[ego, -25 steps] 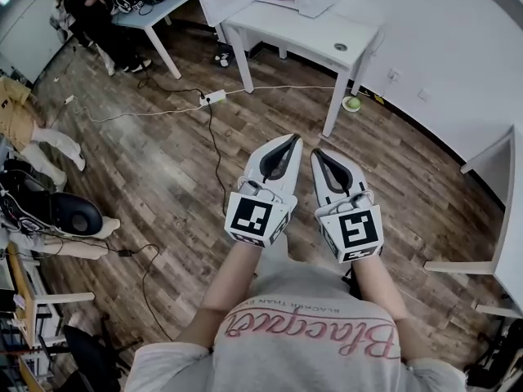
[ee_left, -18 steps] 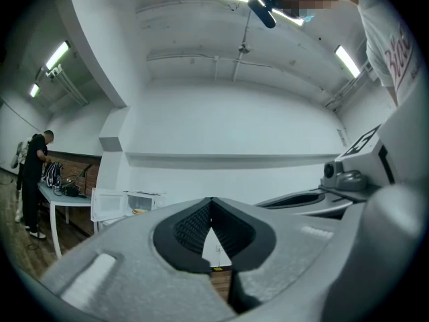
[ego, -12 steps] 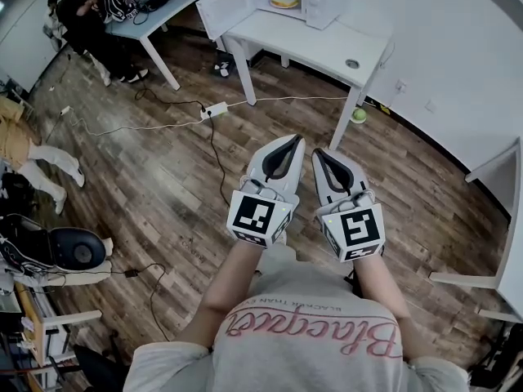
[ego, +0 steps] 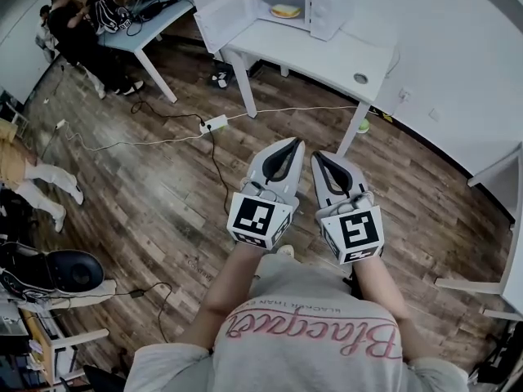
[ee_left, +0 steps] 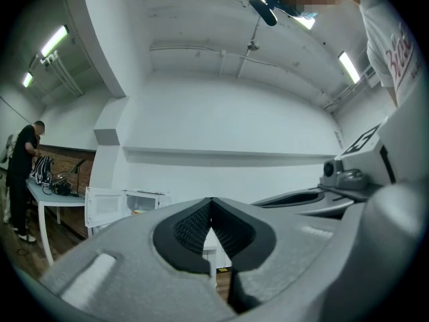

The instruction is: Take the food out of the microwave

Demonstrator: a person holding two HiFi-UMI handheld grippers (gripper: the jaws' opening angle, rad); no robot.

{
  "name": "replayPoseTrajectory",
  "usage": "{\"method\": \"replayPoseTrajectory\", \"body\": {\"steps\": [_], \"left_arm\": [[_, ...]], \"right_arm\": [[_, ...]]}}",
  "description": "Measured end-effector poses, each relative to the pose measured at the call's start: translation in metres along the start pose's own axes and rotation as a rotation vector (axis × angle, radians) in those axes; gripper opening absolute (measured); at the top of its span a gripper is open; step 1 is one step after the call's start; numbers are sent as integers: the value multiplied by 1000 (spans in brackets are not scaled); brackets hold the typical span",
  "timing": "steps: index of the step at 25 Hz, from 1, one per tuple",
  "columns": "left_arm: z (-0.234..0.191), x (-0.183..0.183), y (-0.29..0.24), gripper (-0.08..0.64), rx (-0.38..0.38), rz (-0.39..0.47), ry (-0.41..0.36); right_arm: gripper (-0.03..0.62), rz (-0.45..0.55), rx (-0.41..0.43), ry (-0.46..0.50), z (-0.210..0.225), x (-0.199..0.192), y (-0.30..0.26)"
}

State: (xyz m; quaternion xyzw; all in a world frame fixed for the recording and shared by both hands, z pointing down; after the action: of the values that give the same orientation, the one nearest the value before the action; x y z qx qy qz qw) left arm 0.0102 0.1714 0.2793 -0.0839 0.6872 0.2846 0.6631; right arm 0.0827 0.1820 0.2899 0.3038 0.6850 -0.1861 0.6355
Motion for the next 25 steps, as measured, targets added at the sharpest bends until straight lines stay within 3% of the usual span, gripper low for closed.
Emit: {"method": "replayPoseTrajectory", "body": {"steps": [14,25], "left_arm": [[-58,-19,-23,5,-38,-4,36],[-92,-32,-58,5,-10,-1,41]], "right_arm": [[11,-24,-45,-19,4,-19,-61],[11,-36,-27,-36,29,-34,-105]]}}
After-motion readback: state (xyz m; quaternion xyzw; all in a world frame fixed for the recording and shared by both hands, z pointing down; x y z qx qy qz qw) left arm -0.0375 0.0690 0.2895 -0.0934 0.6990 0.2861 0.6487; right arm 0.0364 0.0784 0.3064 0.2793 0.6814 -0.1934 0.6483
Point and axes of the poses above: the fingertips, and each gripper's own axes: y backward along the fingers, z to its right, x out of its top, the point moved 4 cm from there along y, backward along the fingers, and after that the axes turned 9 degrees about z, right-handed, at the moved point
